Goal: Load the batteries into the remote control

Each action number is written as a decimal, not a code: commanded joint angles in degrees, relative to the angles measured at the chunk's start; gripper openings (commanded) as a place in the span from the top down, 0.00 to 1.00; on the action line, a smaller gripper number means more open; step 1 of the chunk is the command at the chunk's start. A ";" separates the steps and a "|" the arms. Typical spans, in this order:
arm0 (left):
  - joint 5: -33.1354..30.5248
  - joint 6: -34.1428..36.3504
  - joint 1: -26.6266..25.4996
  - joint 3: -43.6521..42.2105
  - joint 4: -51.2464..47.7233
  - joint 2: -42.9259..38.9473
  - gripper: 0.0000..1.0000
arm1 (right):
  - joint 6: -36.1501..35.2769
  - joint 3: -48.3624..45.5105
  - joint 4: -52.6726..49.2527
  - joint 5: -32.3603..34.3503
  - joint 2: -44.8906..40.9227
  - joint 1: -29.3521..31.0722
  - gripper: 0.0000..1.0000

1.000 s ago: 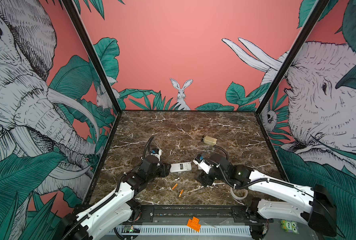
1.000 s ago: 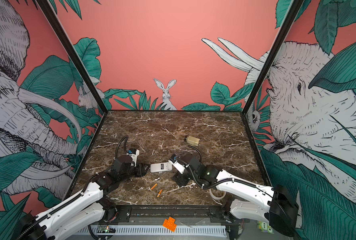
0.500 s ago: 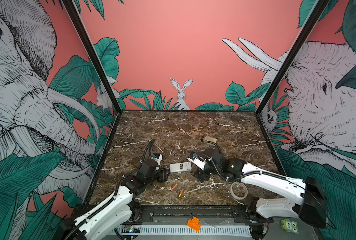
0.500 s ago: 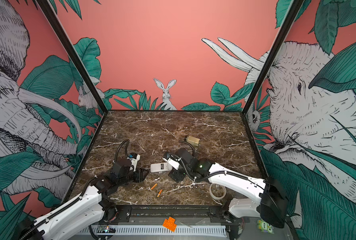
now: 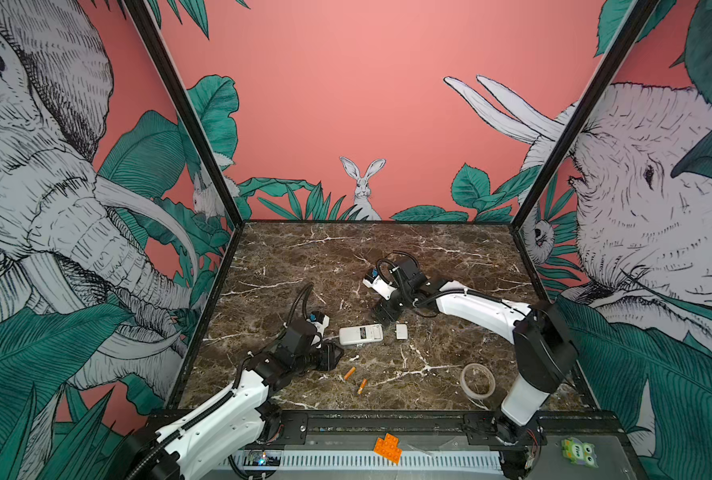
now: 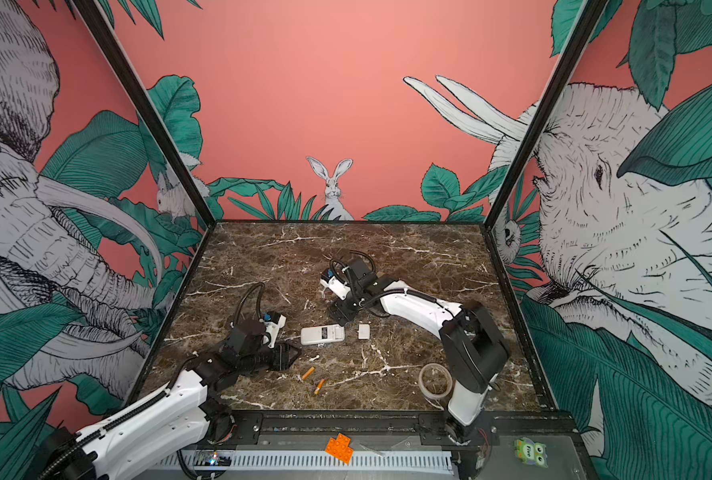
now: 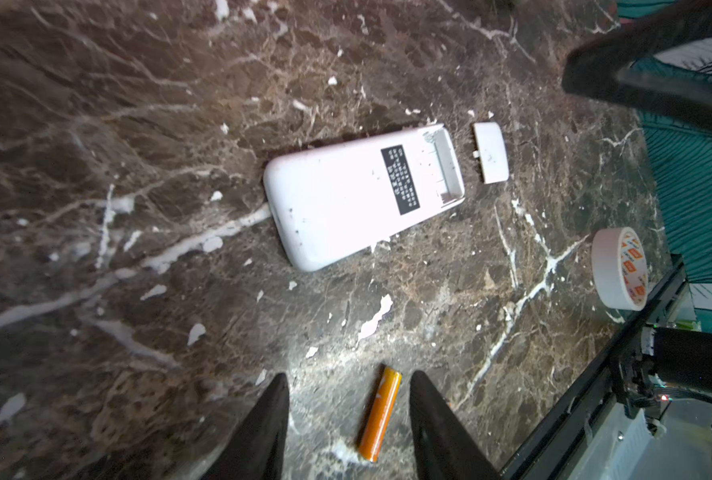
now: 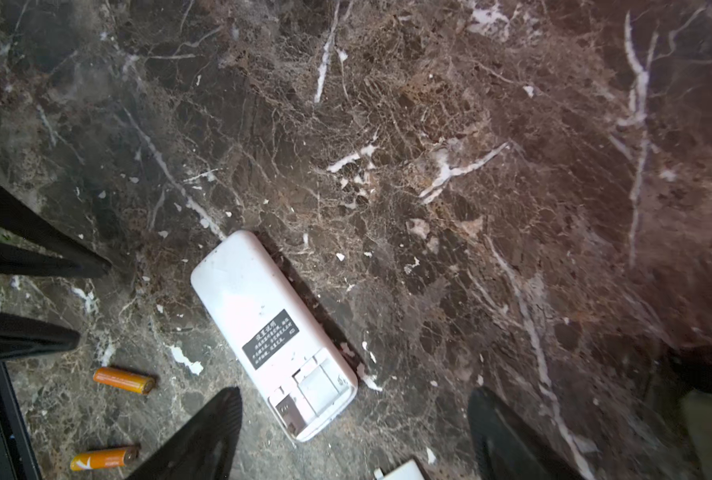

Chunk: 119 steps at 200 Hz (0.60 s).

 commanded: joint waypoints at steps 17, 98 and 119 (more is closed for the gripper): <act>2.12 -1.53 -0.53 -1.92 6.56 4.55 0.52 | 1.35 2.31 2.19 -7.05 3.58 -0.74 0.16; -1.70 -3.94 -0.62 -3.82 9.72 3.64 0.53 | 1.49 5.98 -2.03 -12.46 9.18 -0.91 0.18; -1.74 -3.05 -0.63 -3.65 8.30 4.34 0.53 | 2.34 5.56 -0.66 -10.94 9.70 -0.93 0.19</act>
